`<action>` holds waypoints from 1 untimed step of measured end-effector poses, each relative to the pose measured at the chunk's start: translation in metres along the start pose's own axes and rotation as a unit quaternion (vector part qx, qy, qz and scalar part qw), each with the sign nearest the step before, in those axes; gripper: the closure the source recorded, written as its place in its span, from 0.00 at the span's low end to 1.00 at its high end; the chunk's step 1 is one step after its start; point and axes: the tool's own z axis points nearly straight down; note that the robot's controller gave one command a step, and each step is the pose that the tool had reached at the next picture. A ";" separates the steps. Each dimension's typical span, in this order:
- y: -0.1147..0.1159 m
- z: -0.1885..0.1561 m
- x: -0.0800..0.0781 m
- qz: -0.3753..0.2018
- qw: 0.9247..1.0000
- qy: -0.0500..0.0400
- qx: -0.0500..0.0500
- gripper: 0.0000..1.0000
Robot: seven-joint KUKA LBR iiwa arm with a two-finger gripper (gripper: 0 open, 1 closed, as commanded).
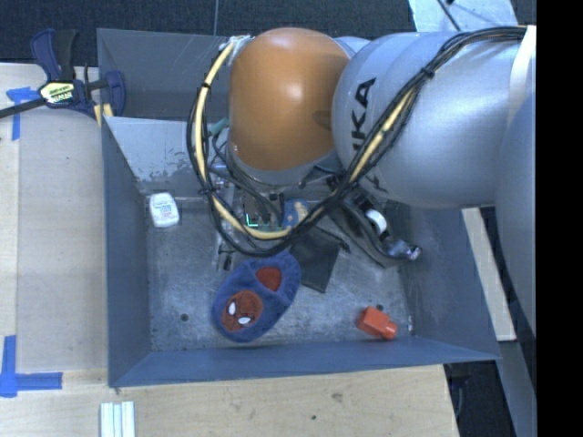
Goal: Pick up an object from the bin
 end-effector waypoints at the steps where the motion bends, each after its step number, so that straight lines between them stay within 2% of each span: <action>1: -0.062 0.025 0.031 -0.027 1.000 -0.001 0.001 0.00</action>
Offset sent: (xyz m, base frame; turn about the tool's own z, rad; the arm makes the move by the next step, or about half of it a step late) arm -0.0302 -0.0575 -0.0232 -0.0581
